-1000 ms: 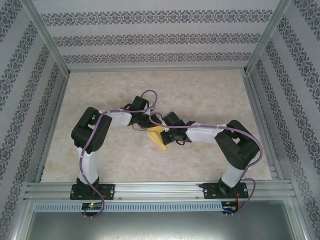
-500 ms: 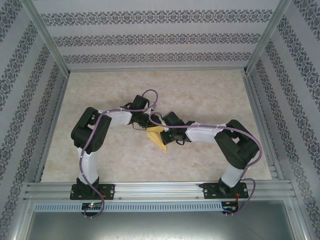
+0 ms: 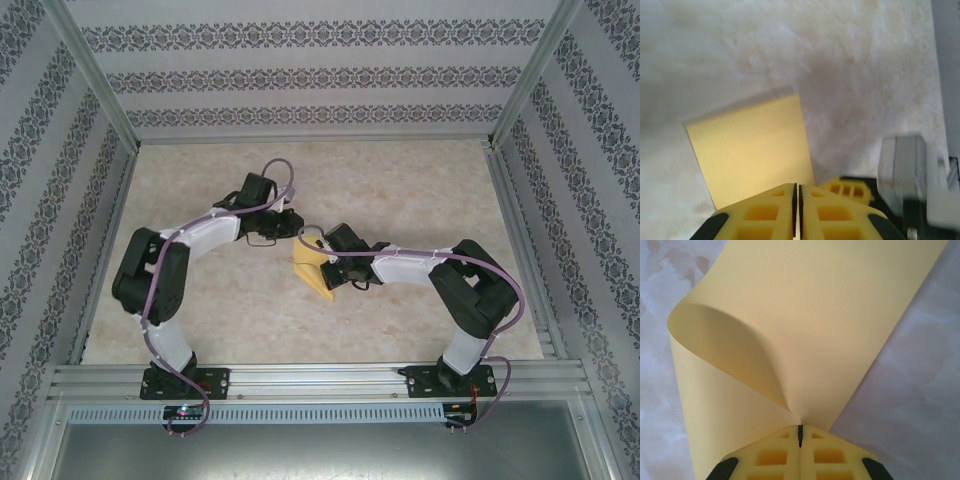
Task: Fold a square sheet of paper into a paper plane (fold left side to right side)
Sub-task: Third fold the triangle at the center of the table.
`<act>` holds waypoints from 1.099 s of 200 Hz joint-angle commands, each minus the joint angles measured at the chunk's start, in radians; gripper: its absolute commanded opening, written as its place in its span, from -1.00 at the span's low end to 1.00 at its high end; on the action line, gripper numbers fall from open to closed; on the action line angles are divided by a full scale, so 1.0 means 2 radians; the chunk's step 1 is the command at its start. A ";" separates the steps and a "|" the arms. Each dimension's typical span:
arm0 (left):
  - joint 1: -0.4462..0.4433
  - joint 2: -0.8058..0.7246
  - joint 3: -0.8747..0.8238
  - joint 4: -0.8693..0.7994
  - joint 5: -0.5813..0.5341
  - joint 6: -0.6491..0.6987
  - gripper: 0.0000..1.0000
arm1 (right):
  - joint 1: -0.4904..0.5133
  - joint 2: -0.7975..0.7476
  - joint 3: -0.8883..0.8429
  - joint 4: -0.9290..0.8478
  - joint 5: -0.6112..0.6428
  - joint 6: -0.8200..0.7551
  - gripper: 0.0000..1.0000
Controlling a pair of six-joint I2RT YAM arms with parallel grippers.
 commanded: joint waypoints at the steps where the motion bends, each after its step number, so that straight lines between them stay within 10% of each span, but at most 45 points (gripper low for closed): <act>1: -0.007 -0.025 -0.066 0.102 0.061 -0.036 -0.76 | 0.003 0.016 -0.010 -0.046 -0.001 -0.004 -1.00; 72: -0.047 -0.012 -0.128 0.223 0.080 -0.090 -0.77 | 0.005 0.022 -0.006 -0.052 -0.001 -0.006 -1.00; 220: -0.057 0.035 -0.144 0.189 0.029 -0.059 -0.79 | 0.005 0.022 -0.001 -0.062 0.006 -0.010 -1.00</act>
